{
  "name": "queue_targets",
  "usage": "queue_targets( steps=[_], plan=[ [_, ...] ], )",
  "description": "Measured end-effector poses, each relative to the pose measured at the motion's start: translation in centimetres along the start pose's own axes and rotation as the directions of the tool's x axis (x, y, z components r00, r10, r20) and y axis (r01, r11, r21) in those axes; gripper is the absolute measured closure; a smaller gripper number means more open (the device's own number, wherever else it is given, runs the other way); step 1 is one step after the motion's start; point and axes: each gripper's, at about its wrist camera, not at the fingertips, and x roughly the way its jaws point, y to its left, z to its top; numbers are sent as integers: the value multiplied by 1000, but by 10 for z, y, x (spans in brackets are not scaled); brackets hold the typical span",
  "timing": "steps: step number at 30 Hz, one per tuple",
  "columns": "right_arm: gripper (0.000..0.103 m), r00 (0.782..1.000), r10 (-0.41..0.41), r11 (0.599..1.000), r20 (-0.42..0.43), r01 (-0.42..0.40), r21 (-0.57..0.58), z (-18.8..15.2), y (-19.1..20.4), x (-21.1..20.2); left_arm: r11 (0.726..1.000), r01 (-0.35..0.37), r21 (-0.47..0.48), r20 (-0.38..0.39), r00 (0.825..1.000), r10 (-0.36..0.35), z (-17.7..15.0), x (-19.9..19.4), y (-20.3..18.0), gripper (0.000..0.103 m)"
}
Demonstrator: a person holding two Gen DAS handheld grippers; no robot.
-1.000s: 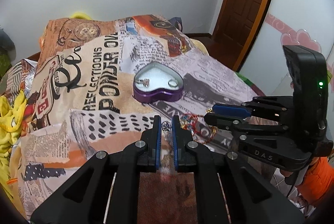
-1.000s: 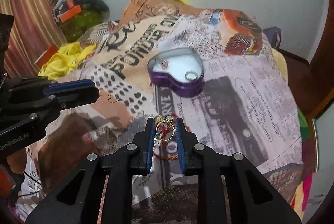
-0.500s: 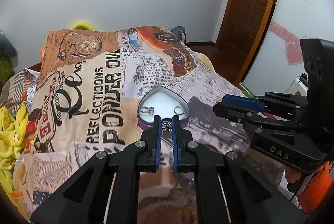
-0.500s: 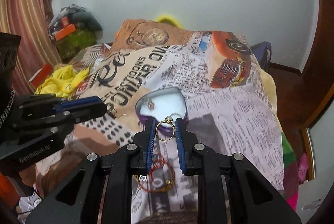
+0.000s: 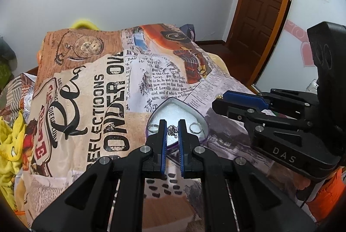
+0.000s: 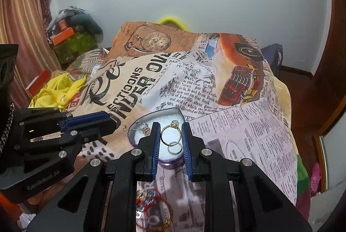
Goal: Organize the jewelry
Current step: 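Carry both rings into the heart tin and open both tools, then withdraw both tools from the tin back toward the jewelry pile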
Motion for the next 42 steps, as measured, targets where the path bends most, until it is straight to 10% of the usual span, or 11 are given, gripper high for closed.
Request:
queue_targets(
  steps=[20, 42],
  plan=[
    [85, 990, 57, 998, -127, -58, -2, 9, -8, 56, 996, 71, -44, -102, 992, -75, -4, 48, 21, 95],
    [69, 997, -2, 999, -81, -2, -45, 8, 2, 16, 1000, -13, 16, -21, 1000, 14, 1, -6, 8, 91]
  ],
)
